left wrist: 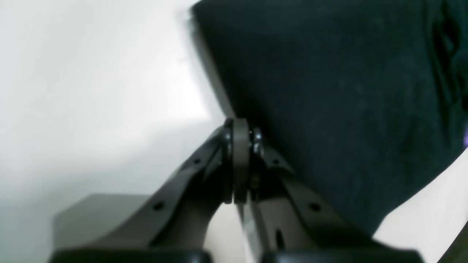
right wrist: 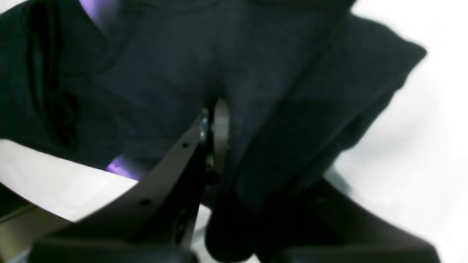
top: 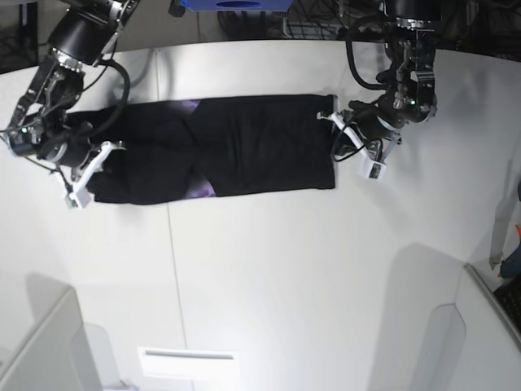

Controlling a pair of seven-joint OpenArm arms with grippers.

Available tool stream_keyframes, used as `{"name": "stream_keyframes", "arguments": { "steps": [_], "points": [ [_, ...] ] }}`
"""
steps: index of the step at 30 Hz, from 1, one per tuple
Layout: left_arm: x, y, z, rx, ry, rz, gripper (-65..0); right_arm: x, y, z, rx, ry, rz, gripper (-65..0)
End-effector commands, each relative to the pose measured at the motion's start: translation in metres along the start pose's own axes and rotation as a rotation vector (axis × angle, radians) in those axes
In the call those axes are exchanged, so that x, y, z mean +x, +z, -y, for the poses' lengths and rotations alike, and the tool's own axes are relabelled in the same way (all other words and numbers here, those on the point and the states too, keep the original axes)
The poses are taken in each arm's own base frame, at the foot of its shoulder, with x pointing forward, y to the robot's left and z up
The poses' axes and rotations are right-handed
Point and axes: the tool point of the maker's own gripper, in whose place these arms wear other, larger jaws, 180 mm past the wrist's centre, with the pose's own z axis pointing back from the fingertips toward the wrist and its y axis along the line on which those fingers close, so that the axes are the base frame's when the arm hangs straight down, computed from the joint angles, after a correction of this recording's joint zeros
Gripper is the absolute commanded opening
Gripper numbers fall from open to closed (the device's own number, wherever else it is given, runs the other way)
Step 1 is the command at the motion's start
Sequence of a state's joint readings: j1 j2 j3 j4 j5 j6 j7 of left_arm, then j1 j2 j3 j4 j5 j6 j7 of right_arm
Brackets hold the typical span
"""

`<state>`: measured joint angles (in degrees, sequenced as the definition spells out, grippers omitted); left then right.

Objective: Fold the T-shirt properly
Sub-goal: 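Grasp the folded shirt with both grippers and lift it off the table, then hold the shirt with the right gripper and flip it over, releasing the left gripper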

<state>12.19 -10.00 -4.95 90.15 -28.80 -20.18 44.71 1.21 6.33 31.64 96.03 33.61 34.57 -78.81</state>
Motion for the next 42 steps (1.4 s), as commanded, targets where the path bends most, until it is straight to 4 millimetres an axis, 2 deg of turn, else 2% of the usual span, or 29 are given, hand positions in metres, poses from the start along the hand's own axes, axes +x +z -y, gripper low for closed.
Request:
{"name": "stream_keyframes", "arguments": {
  "steps": [1, 4, 8, 16, 25, 33, 38, 42],
  "points": [
    [-0.016, -0.002, -0.006, 0.037, -0.009, -0.077, -65.0, 0.018, 0.008, -0.004, -0.025, 0.06, 0.039, -65.0],
    [-0.009, -0.01, 0.007, 0.016, -0.02, -0.075, -65.0, 0.024, 0.01, -0.033, -0.053, 0.188, 0.033, -65.0],
    [-0.003, -0.013, 0.011, 0.009, -0.026, -0.067, -65.0, 0.027, 0.012, -0.069, -0.039, 0.254, 0.06, -65.0],
    [-0.002, -0.014, 0.016, 0.002, -0.026, -0.062, -65.0, 0.028, -0.005, -0.15, 0.128, 0.206, 0.057, -65.0],
    [-0.008, -0.012, 0.014, 0.007, -0.021, -0.074, -65.0, 0.038, -0.014, -0.23, 0.289, 0.2, 0.111, -65.0],
    [-0.008, -0.012, 0.014, 0.007, -0.021, -0.074, -65.0, 0.035, -0.014, -0.271, 0.36, 0.202, 0.11, -65.0],
    [-0.007, -0.011, 0.012, 0.011, -0.013, -0.069, -65.0, 0.027, -0.027, -0.276, 0.375, 0.19, 0.089, -65.0],
    [-0.015, -0.01, 0.011, 0.015, -0.01, -0.084, -65.0, 0.026, -0.029, -0.277, 0.383, 0.165, 0.119, -65.0]
  ]
}}
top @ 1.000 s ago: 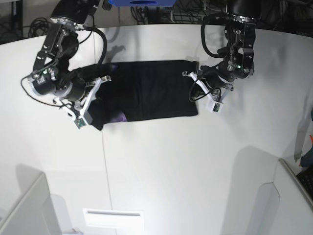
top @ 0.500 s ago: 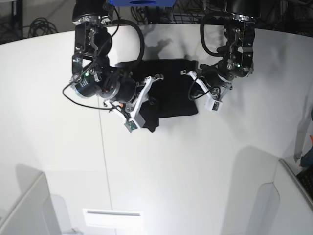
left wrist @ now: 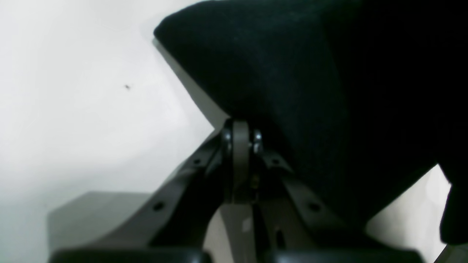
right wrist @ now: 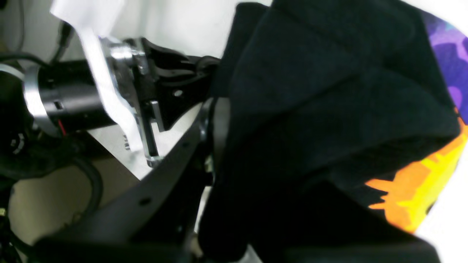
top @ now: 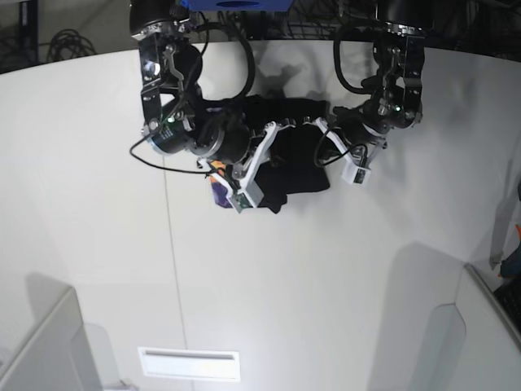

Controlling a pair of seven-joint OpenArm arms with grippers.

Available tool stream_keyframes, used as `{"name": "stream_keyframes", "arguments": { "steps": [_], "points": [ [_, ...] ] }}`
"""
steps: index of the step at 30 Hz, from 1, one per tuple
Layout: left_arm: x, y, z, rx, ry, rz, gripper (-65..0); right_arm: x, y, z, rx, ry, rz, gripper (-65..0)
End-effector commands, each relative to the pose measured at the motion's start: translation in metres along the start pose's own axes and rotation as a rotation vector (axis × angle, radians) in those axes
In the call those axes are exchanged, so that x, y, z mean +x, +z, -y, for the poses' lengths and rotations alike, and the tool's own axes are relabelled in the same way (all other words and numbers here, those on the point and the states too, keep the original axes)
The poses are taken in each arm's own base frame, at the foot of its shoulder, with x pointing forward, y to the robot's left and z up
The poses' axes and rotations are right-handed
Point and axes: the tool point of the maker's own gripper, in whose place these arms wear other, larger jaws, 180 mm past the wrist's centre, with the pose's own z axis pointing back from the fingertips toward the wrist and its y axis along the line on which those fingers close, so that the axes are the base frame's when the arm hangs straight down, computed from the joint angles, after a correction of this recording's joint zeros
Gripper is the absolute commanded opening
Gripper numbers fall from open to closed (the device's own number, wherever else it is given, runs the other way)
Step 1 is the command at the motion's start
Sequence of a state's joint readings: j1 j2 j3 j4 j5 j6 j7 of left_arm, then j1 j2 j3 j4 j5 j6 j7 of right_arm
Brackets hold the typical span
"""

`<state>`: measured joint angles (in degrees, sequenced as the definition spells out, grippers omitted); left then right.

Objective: Fold the T-shirt properly
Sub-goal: 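Hold the shirt with the right gripper and flip it over, releasing the left gripper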

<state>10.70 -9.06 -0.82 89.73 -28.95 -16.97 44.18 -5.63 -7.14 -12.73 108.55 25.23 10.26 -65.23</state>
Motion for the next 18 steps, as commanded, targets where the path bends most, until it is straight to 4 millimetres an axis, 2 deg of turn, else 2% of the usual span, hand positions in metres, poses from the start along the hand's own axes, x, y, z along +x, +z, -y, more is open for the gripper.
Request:
{"name": "stream_keyframes", "arguments": {
  "steps": [1, 7, 10, 14, 18],
  "points": [
    [-0.021, 0.003, -0.009, 0.04, -0.016, -0.086, -65.0, 0.017, 0.003, -0.007, 0.022, 0.012, 0.057, -65.0],
    [-0.023, 0.003, -0.009, 0.04, -0.015, -0.09, -65.0, 0.007, -0.012, 0.0, 0.022, -0.014, 0.013, -65.0],
    [-0.027, 0.008, -0.019, 0.055, -0.025, -0.104, -65.0, 0.004, -0.017, 0.001, 0.025, -0.027, 0.016, -65.0],
    [-0.022, 0.011, -0.016, 0.053, -0.036, -0.09, -65.0, 0.001, -0.022, -0.019, 0.086, -0.007, 0.003, -65.0],
    [-0.014, 0.016, -0.011, 0.046, -0.056, -0.063, -65.0, 0.005, -0.022, -0.021, 0.093, -0.073, 0.009, -65.0]
  ]
}}
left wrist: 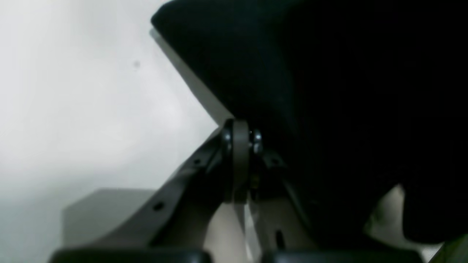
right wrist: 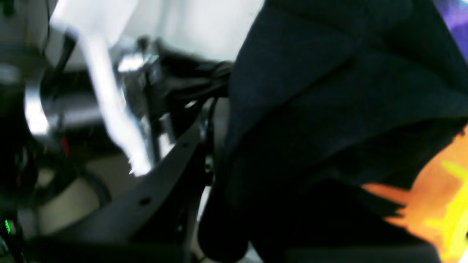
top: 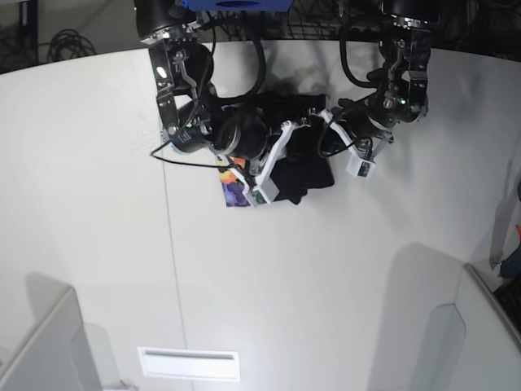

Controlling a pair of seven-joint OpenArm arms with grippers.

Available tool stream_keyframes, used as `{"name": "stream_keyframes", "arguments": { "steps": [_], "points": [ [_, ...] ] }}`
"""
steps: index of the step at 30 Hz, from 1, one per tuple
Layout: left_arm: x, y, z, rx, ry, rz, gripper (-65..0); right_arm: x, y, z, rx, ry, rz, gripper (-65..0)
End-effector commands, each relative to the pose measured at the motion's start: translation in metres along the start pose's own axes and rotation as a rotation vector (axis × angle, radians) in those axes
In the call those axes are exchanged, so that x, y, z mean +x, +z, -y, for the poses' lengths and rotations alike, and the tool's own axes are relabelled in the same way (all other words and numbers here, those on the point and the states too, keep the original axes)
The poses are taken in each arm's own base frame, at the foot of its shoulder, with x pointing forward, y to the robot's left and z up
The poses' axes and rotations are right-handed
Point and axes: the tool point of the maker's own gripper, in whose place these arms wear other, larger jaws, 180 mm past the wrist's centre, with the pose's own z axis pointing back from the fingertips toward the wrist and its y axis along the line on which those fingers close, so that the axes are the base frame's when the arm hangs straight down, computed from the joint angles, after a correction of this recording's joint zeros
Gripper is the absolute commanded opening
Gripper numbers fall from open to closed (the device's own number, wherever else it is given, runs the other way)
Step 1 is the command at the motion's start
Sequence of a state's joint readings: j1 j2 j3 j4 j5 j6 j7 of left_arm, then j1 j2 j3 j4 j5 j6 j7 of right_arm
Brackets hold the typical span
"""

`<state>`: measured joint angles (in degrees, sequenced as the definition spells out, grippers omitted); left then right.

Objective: Fold the T-shirt properly
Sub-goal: 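Hold the shirt with the right gripper and flip it over, releasing the left gripper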

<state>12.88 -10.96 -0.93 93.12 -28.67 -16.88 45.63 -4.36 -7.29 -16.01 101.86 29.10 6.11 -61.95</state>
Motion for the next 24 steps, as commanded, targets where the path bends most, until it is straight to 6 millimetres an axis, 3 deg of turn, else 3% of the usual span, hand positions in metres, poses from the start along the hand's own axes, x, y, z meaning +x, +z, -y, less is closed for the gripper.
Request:
{"name": "stream_keyframes", "arguments": {
  "steps": [1, 7, 11, 15, 18, 24],
  "points": [
    [-0.009, 0.004, -0.005, 0.026, -0.018, -0.041, -65.0, 0.015, 0.003, -0.007, 0.019, -0.003, 0.051, -65.0],
    [-0.011, 0.013, -0.007, 0.035, -0.04, -0.039, -65.0, 0.017, 0.003, -0.005, 0.013, -0.021, 0.069, -65.0],
    [-0.003, 0.041, -0.03, 0.111, -0.006, 0.018, -65.0, 0.013, 0.001, -0.004, 0.012, -0.028, 0.056, -65.0],
    [-0.013, 0.071, -0.053, 0.194, 0.012, -0.061, -65.0, 0.009, -0.003, -0.01, 0.057, -0.058, 0.042, -64.2],
    [-0.02, 0.096, -0.073, 0.239, -0.012, -0.065, -65.0, 0.012, -0.003, -0.013, 0.073, -0.059, 0.048, -51.9],
    [-0.038, 0.134, -0.109, 0.321, -0.056, -0.092, -65.0, 0.015, -0.002, -0.013, 0.071, -0.051, 0.048, -35.0]
  ]
}}
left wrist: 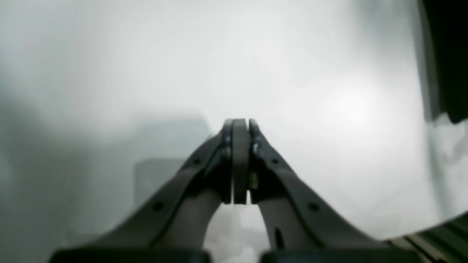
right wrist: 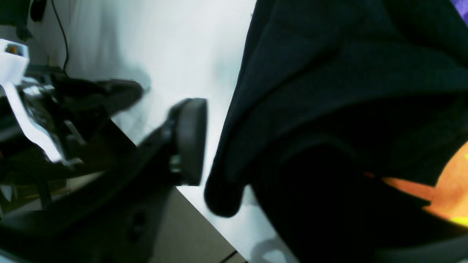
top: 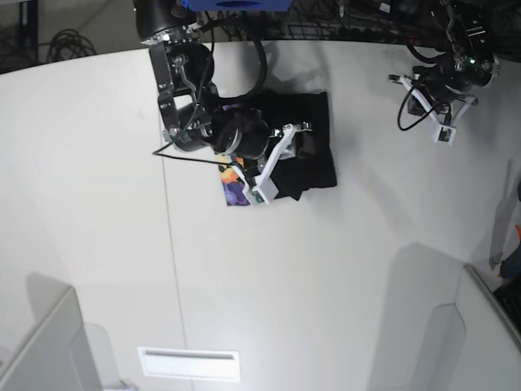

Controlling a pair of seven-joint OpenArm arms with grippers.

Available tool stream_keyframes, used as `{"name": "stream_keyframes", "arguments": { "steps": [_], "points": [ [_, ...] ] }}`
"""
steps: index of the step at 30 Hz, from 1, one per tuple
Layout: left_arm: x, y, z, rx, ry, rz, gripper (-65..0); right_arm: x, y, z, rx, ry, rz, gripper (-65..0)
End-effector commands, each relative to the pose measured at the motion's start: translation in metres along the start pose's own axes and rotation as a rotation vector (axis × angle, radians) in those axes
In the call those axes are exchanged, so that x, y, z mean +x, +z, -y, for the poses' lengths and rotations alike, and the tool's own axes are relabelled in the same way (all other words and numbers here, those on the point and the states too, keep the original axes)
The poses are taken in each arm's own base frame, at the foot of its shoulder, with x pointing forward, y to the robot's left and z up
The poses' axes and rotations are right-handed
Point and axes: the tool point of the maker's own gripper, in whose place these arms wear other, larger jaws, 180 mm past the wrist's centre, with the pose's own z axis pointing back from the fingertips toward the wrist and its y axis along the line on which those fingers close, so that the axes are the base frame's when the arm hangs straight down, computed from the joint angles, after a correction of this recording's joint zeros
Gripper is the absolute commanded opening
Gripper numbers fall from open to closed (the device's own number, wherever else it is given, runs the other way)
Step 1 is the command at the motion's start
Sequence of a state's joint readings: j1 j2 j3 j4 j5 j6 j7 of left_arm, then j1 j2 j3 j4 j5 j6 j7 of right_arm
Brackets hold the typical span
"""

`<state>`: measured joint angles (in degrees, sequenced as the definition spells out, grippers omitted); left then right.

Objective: Fold the T-shirt properly
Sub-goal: 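Hold the shirt with the right gripper and flip it over, releasing the left gripper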

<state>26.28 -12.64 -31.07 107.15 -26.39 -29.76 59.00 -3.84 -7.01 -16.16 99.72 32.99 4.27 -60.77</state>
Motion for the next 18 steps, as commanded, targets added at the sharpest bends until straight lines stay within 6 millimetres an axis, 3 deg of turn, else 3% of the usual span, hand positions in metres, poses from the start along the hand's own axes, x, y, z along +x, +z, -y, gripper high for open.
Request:
{"name": "stream_keyframes", "arguments": {
  "steps": [1, 6, 9, 18],
  "points": [
    [0.0, 0.009, -0.01, 0.019, -0.022, 0.003, -65.0, 0.016, 0.003, -0.01, 0.029, 0.013, 0.049, -32.6],
    [-0.012, 0.027, -0.04, 0.09, -0.014, -0.014, -65.0, 0.015, 0.003, -0.014, 0.037, 0.019, 0.048, -30.5],
    [-0.013, 0.033, -0.051, 0.121, 0.004, -0.007, -65.0, 0.01, -0.003, -0.031, 0.07, 0.064, 0.027, -32.9],
    [-0.009, 0.032, -0.051, 0.121, 0.005, 0.004, -65.0, 0.008, -0.011, -0.072, 0.135, 0.214, -0.023, -34.2]
  ]
}}
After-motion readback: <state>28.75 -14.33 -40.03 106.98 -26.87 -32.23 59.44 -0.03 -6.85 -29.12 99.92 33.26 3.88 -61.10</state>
